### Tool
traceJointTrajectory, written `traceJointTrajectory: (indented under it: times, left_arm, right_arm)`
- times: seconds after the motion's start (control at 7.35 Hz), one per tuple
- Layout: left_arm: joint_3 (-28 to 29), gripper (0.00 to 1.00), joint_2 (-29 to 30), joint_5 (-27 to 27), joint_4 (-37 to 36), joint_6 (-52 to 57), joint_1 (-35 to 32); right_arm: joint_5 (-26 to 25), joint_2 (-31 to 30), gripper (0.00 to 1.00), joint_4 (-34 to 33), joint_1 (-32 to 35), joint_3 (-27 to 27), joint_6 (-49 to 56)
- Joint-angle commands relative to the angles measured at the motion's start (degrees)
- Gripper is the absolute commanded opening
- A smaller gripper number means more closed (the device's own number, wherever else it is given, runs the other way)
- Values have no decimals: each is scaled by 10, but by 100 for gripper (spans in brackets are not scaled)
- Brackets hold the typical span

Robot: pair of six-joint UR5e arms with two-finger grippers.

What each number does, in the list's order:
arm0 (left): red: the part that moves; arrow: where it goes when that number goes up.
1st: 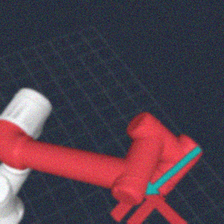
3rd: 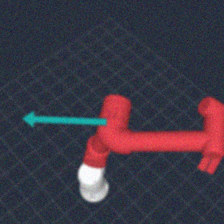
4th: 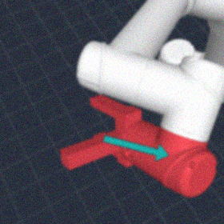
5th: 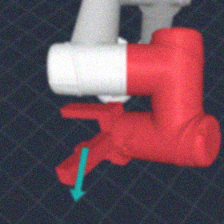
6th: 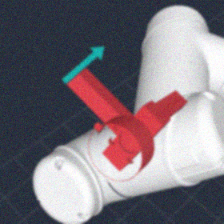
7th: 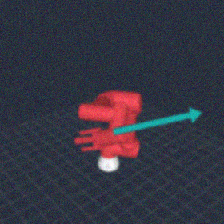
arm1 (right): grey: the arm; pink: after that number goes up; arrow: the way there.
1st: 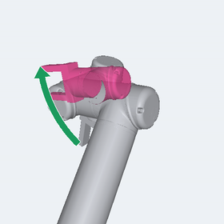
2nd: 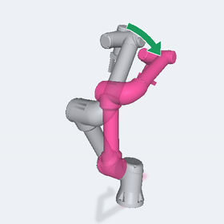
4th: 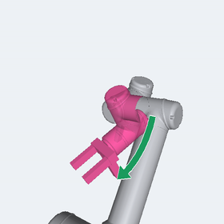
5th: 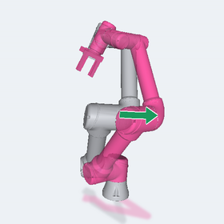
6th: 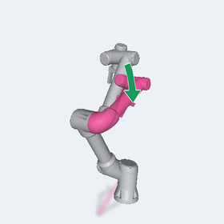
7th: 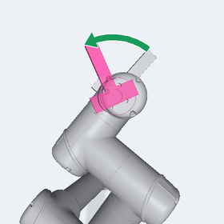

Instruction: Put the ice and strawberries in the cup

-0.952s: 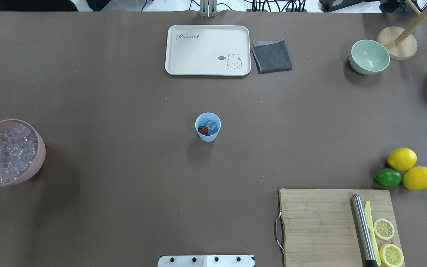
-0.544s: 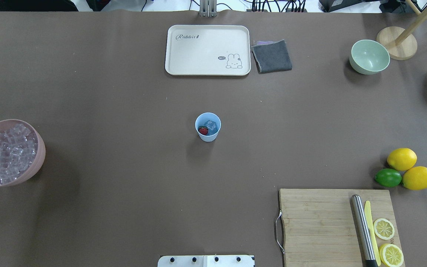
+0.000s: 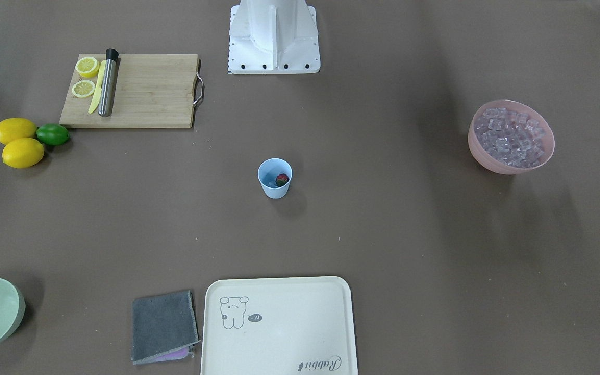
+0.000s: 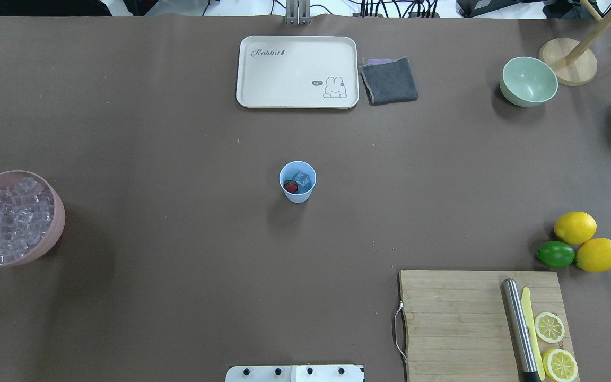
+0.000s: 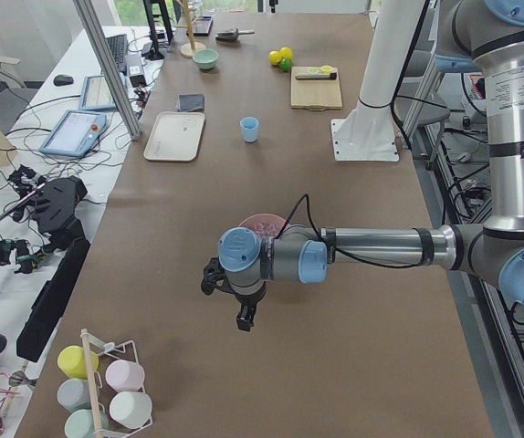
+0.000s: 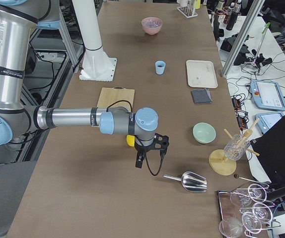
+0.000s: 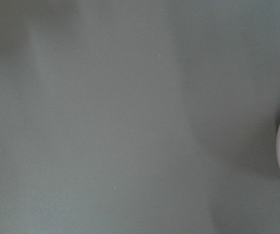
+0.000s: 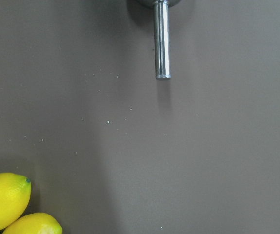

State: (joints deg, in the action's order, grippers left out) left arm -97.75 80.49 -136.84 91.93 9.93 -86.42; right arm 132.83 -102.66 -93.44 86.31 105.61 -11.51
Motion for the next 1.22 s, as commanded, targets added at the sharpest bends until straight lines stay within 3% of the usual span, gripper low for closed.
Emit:
traceJointTrajectory:
  times: [0.0,1.09]
  left_arm:
    - [-1,99,-1,0,0,0,-8]
    - [1,99,-1,-1,0,0,-8]
  right_arm:
    - [5,1,100,1,0,1,1]
    - [-4,7,100,7,0,-8,4]
